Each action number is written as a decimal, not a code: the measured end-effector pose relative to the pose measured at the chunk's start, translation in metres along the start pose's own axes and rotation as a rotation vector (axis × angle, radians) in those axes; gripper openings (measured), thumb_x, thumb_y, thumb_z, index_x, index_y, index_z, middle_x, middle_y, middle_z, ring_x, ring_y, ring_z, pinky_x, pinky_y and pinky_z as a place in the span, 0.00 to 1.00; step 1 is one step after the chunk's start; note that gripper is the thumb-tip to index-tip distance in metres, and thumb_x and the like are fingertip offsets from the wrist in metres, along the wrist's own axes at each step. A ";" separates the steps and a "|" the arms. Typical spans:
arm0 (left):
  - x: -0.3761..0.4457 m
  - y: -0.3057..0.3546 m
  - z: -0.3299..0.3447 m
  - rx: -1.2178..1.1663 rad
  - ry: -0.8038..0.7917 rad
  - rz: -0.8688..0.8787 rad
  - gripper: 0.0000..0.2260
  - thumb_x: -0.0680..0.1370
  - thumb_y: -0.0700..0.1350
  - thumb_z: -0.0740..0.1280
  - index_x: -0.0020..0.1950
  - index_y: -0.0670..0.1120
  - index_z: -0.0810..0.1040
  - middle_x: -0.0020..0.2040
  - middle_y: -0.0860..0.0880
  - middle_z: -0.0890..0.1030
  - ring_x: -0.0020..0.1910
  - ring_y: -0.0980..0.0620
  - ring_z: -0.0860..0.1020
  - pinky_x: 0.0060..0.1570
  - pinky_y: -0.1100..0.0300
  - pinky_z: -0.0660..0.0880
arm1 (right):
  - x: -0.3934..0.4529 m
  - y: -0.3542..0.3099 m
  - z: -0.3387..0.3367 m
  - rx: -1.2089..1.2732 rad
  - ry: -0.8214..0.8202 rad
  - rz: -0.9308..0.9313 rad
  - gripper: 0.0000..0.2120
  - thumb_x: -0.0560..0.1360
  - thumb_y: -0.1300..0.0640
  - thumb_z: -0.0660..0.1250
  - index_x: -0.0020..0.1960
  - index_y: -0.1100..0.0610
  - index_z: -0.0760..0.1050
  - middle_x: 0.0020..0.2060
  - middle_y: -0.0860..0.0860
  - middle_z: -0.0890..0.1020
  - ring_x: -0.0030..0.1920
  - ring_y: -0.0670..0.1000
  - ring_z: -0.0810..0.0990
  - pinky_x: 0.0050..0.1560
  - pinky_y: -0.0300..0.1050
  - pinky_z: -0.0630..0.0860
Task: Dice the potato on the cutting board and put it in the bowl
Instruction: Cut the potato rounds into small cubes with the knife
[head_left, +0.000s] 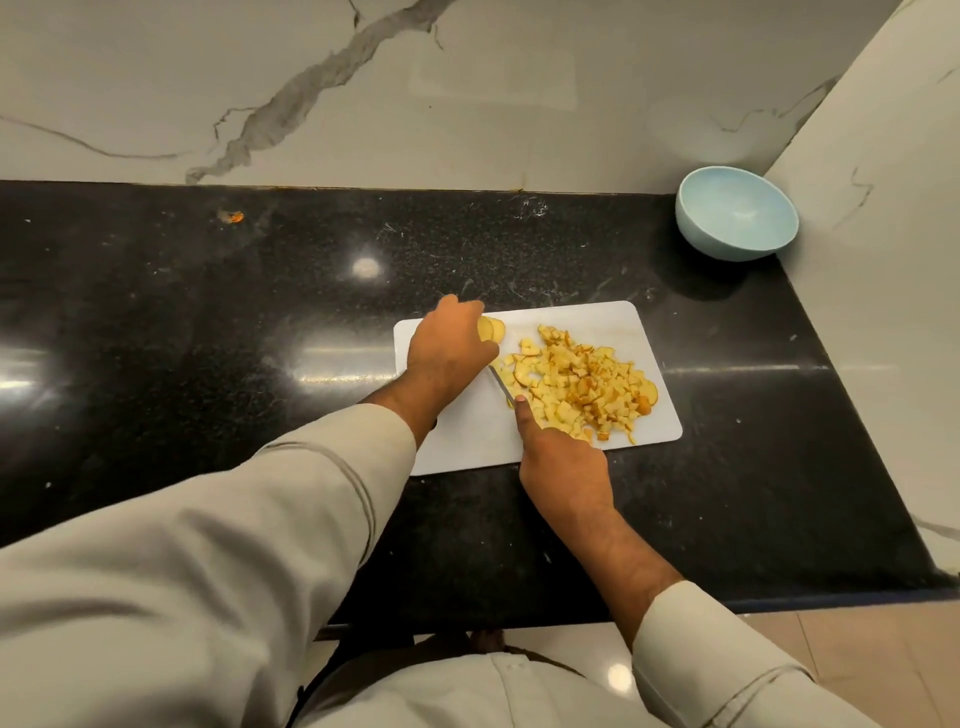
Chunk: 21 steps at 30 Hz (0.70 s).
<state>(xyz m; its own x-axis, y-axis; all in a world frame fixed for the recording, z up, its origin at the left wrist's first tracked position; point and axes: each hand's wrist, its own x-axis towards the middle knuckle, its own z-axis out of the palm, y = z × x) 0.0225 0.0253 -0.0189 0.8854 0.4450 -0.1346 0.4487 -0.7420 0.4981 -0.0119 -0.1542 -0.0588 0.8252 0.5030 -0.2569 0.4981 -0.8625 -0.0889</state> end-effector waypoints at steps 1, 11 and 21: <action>-0.003 -0.003 0.000 -0.080 0.021 -0.022 0.20 0.73 0.50 0.69 0.64 0.47 0.76 0.59 0.45 0.73 0.57 0.45 0.75 0.51 0.55 0.72 | -0.001 0.001 0.001 0.008 0.000 0.001 0.32 0.79 0.56 0.54 0.78 0.46 0.42 0.35 0.48 0.68 0.32 0.51 0.69 0.31 0.45 0.65; -0.051 -0.020 0.022 -0.932 0.049 -0.210 0.08 0.73 0.40 0.69 0.51 0.46 0.81 0.44 0.49 0.80 0.39 0.48 0.81 0.38 0.52 0.82 | -0.014 0.011 0.008 0.041 0.021 0.008 0.31 0.80 0.55 0.53 0.78 0.44 0.42 0.35 0.46 0.66 0.31 0.50 0.65 0.30 0.45 0.59; -0.001 -0.019 -0.003 -0.440 0.140 -0.310 0.13 0.64 0.53 0.68 0.41 0.49 0.68 0.41 0.49 0.74 0.39 0.46 0.75 0.38 0.48 0.80 | -0.022 0.005 0.009 0.059 0.048 0.014 0.31 0.80 0.54 0.54 0.78 0.44 0.44 0.36 0.47 0.67 0.31 0.50 0.68 0.32 0.45 0.64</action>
<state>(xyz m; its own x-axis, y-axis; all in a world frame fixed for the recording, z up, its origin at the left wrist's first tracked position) 0.0129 0.0405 -0.0260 0.6820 0.6937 -0.2317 0.5658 -0.2996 0.7682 -0.0301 -0.1698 -0.0622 0.8447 0.4913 -0.2123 0.4707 -0.8708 -0.1421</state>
